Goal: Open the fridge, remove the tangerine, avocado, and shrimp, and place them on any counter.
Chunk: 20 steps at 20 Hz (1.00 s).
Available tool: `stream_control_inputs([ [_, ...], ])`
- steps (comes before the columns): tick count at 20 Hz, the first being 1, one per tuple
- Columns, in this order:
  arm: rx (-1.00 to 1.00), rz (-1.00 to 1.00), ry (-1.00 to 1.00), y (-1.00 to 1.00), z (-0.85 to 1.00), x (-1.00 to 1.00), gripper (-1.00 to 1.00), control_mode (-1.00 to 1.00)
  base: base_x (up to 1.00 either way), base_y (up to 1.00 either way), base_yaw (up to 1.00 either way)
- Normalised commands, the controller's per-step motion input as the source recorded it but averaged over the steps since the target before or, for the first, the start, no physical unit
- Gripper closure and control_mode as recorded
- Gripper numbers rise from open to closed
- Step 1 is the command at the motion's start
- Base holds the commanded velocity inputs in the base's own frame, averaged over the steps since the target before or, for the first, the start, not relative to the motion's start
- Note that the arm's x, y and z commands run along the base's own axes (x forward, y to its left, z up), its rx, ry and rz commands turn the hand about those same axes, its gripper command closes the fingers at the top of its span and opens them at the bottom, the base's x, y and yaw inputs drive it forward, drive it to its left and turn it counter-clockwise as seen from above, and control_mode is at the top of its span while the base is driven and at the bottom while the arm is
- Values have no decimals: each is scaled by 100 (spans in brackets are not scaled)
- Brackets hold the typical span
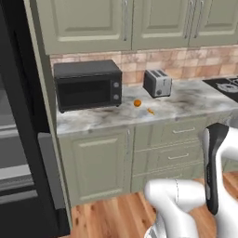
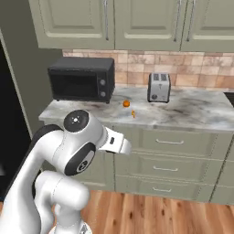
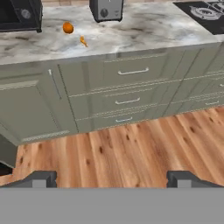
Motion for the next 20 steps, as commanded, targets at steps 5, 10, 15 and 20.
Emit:
stream_control_inputs([
  [5, 0, 0, 0, 0, 0, 0, -100, 100, -100, 55, -1],
  [10, 0, 0, 0, 0, 0, 0, -100, 100, -86, 100, 0],
  [15, 0, 0, 0, 0, 0, 0, -100, 100, -49, 100, 0],
  [20, 0, 0, 0, 0, 0, 0, -100, 100, -37, 100, 0],
])
